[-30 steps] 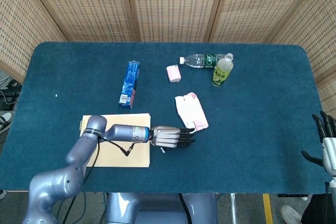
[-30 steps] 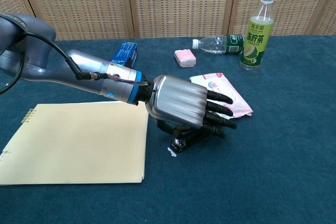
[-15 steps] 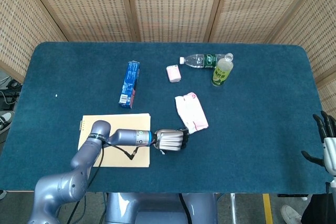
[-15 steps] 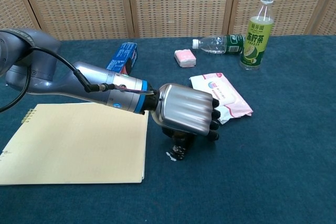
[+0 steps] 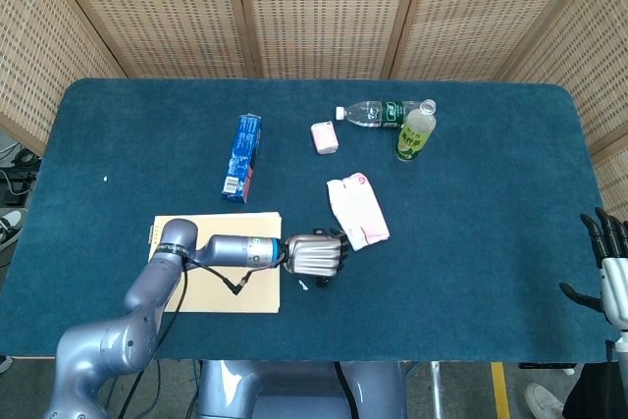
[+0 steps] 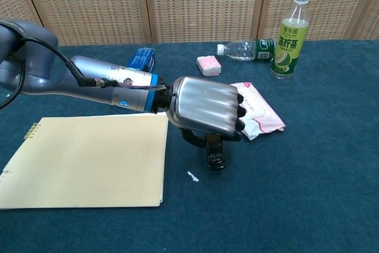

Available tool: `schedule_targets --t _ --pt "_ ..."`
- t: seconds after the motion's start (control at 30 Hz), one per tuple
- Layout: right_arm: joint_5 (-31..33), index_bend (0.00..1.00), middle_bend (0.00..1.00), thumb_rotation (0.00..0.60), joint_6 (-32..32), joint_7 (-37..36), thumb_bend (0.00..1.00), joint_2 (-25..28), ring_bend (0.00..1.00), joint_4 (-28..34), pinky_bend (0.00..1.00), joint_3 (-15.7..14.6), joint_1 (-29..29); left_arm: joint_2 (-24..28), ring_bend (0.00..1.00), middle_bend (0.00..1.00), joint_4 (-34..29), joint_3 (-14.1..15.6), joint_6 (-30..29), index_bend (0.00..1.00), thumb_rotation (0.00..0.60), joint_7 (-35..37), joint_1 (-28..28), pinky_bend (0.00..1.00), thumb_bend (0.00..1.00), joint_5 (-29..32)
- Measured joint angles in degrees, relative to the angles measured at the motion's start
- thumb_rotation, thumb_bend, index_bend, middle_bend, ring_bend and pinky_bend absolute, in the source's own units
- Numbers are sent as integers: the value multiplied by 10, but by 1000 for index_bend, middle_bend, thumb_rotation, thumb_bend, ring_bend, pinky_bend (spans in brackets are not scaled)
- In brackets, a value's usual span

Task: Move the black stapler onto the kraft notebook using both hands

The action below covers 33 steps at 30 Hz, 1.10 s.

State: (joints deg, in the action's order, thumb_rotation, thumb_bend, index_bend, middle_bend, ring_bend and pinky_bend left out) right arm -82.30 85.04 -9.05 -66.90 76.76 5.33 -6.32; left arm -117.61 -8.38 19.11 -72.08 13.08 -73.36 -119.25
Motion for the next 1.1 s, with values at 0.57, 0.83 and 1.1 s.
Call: schedule_targets --t 0.57,0.83,1.1 --pt "-32 0 0 600 13 10 0 8 0 31 0 -5 1 148 421 493 -80 28 -157 744 600 -5 111 462 331 13" --pt "-47 0 0 600 20 21 0 12 0 48 0 -8 2 177 421 493 -99 53 -180 744 600 -23 191 462 330 9" --pt "-48 0 0 600 20 21 0 14 0 51 0 -8 3 184 421 495 -86 67 -176 744 600 -34 218 462 331 2"
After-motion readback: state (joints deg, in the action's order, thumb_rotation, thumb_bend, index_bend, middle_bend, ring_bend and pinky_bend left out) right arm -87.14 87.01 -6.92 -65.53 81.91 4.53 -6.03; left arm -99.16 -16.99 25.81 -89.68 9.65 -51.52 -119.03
